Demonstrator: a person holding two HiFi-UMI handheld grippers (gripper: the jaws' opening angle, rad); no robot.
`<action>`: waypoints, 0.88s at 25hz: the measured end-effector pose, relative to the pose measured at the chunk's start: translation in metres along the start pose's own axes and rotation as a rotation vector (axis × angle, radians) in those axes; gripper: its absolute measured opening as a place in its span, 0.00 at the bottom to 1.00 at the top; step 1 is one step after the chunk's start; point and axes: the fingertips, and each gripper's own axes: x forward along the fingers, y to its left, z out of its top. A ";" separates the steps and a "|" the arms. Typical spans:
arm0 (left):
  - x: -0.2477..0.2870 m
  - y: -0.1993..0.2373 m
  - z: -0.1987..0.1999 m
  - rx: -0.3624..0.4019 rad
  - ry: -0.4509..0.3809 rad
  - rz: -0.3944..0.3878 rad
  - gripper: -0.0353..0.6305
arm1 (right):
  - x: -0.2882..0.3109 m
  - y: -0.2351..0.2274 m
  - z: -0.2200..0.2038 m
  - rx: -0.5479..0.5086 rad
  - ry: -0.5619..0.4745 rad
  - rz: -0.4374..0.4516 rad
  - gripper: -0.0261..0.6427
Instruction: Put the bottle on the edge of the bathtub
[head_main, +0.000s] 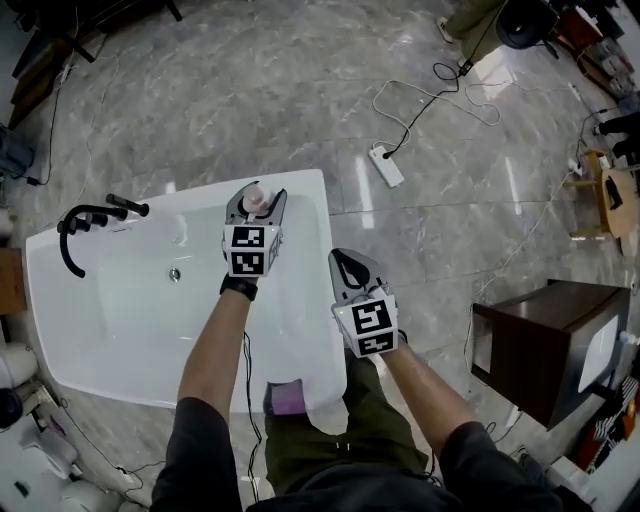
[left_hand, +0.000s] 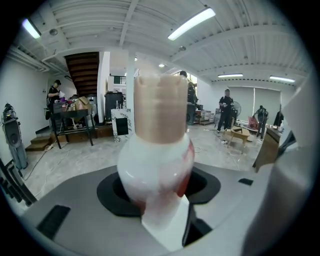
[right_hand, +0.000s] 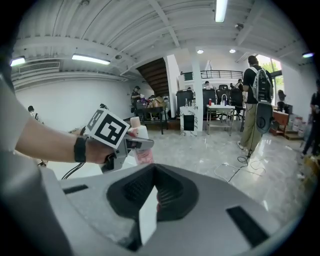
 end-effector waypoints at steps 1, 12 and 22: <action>0.011 0.003 -0.001 -0.001 0.002 0.006 0.39 | 0.005 -0.006 -0.002 -0.001 0.004 0.004 0.04; 0.092 0.015 -0.018 -0.019 0.029 0.041 0.39 | 0.034 -0.058 -0.027 -0.007 0.053 0.021 0.04; 0.126 0.018 -0.031 -0.018 0.037 0.043 0.39 | 0.028 -0.079 -0.062 -0.003 0.110 0.015 0.04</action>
